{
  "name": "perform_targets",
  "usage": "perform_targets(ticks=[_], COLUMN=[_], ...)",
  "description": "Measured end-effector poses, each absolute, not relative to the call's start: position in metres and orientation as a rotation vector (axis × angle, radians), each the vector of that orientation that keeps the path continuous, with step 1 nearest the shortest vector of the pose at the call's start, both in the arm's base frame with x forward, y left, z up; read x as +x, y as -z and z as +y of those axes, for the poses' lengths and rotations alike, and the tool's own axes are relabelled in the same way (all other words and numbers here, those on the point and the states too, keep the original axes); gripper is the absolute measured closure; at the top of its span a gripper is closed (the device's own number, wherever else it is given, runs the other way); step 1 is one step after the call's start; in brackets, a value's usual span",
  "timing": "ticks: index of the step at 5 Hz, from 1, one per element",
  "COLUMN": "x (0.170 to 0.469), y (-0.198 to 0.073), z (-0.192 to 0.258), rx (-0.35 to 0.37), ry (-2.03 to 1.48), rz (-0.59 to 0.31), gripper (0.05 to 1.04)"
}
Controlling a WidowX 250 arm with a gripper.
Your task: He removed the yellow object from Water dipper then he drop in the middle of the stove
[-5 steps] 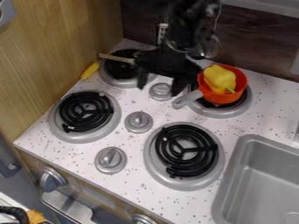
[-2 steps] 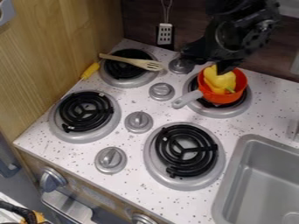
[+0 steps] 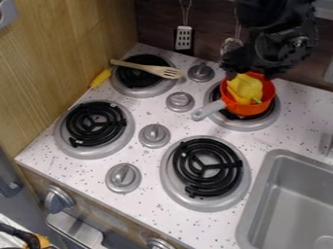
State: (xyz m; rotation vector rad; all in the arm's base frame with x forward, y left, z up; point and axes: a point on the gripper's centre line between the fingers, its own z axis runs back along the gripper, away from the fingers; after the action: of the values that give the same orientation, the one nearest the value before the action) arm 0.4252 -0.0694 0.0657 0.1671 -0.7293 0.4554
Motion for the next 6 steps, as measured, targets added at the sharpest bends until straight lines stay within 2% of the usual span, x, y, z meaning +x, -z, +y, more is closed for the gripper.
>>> perform_targets(ticks=[1,2,4,6], x=[0.433,0.437,0.44,0.443], y=[-0.065,-0.058,-0.047,-0.045], z=[-0.072,-0.071,-0.054,-0.055], rx=[0.123,0.112,0.142,0.086], ry=[-0.445,-0.429,-0.472,-0.491], rz=[-0.753,-0.758,-0.691,-0.682], gripper=[0.091,0.091,0.091,0.091])
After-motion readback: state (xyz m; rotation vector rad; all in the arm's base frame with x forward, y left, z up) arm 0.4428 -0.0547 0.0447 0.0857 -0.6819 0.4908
